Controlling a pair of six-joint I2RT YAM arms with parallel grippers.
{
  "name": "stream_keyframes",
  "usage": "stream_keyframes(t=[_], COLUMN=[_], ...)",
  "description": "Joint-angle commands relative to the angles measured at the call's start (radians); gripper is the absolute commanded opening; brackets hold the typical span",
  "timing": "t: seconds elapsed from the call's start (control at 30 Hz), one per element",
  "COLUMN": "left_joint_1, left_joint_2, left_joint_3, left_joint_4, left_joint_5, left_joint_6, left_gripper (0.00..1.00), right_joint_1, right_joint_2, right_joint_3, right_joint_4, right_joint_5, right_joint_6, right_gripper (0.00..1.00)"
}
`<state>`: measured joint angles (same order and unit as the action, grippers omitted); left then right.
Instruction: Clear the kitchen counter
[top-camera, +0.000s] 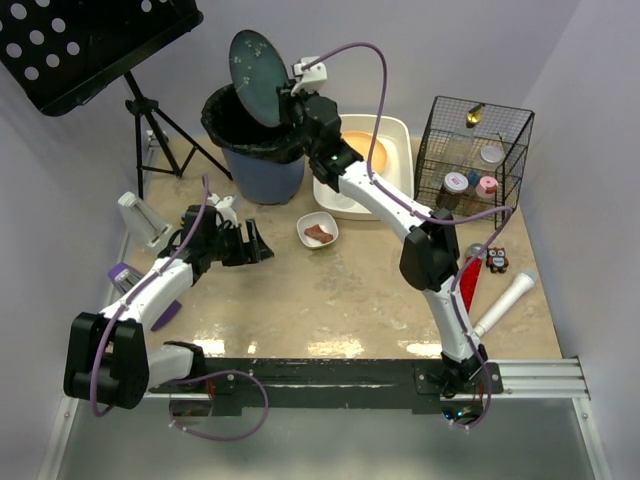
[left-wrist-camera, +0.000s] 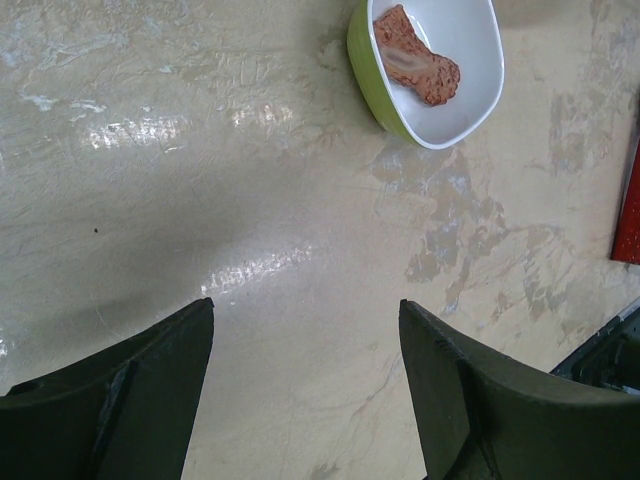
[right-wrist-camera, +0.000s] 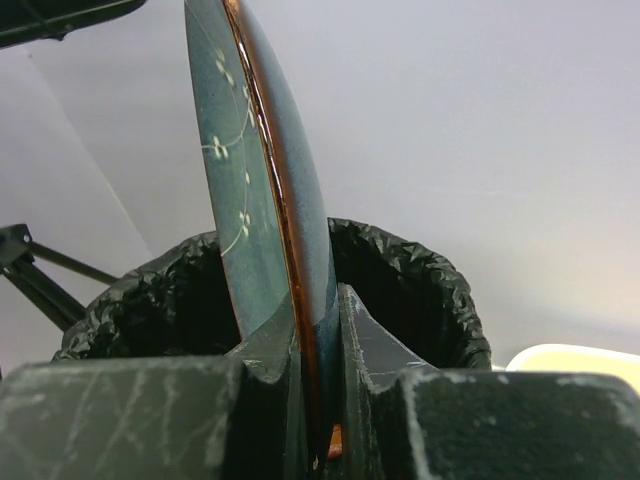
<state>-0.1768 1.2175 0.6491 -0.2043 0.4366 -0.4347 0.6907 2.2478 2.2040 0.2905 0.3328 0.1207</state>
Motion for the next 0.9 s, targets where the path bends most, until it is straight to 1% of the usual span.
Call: stream_keyframes(t=[0.0,0.07,0.2,0.37,0.47,0.53,0.57,0.63,0.87], left_joint_1=[0.008,0.008,0.008,0.008,0.008,0.008,0.008,0.008,0.008], left_joint_2=[0.002,0.001,-0.004,-0.004,-0.006,-0.009,-0.010,-0.012,-0.009], left_joint_3=[0.030,0.030,0.029,0.029,0.029,0.026,0.026,0.024,0.024], left_joint_4=[0.009,0.008,0.008,0.011,0.008,0.008,0.008,0.006,0.008], left_joint_5=[0.021,0.022,0.024,0.027,0.028,0.028,0.027,0.030,0.030], left_joint_6=[0.027,0.028,0.030,0.031,0.031,0.031,0.031,0.031,0.031], left_gripper=[0.79,0.79,0.79,0.79,0.79,0.79,0.79,0.79,0.79], right_joint_1=[-0.002,-0.002,-0.011,-0.054,-0.118,-0.170,-0.196,-0.232,-0.296], right_joint_2=[-0.189,-0.223,-0.307,-0.416,-0.471,-0.494,-0.504,-0.516,-0.553], right_joint_3=[-0.010,-0.050,-0.154,-0.291,-0.374,-0.418,-0.443,-0.490,-0.656], right_joint_4=[0.357,0.390,0.443,0.429,0.365,0.306,0.280,0.253,0.266], right_joint_5=[0.090,0.118,0.228,0.310,0.293,0.264,0.250,0.233,0.169], right_joint_6=[-0.087,-0.078,-0.010,0.153,0.308,0.440,0.473,0.513,0.577], right_gripper=[0.00,0.00,0.00,0.00,0.00,0.00,0.00,0.00,0.00])
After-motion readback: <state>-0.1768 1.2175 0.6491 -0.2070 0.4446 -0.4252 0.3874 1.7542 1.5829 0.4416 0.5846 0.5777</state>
